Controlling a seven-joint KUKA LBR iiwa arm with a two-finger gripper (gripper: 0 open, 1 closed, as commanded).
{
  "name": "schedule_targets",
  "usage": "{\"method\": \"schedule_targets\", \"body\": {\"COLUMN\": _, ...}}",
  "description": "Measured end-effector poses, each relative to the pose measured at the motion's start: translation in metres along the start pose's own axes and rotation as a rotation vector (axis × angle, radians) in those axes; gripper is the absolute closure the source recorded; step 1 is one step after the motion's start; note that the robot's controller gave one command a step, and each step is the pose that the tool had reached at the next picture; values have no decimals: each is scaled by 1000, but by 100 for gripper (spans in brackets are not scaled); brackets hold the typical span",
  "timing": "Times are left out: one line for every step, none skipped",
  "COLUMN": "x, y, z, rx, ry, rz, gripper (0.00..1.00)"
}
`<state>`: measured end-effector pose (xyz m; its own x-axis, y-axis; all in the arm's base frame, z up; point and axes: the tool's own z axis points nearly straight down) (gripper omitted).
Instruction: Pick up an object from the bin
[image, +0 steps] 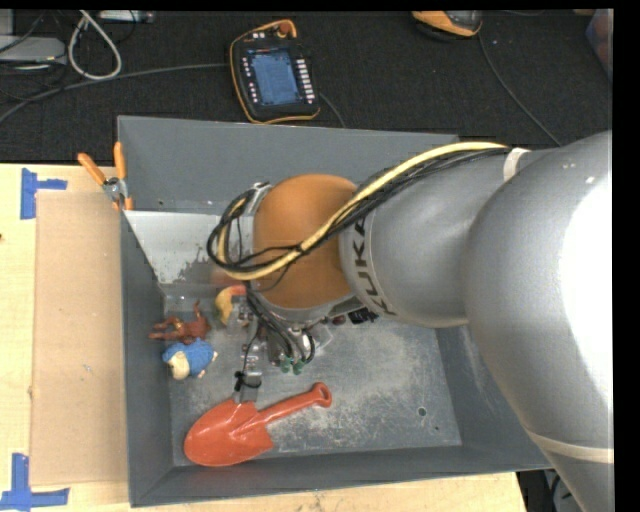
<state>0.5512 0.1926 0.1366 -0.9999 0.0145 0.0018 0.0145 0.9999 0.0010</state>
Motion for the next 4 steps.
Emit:
{"method": "schedule_targets", "body": {"x": 0, "y": 0, "z": 0, "rx": 0, "ry": 0, "rz": 0, "gripper": 0}}
{"method": "schedule_targets", "body": {"x": -34, "y": -14, "z": -96, "rx": 0, "ry": 1, "rz": -93, "gripper": 0}}
{"method": "schedule_targets", "body": {"x": -41, "y": -17, "z": -147, "rx": 0, "ry": -3, "rz": -88, "gripper": 0}}
{"method": "schedule_targets", "body": {"x": -56, "y": -12, "z": -84, "rx": 1, "ry": 2, "rz": -96, "gripper": 0}}
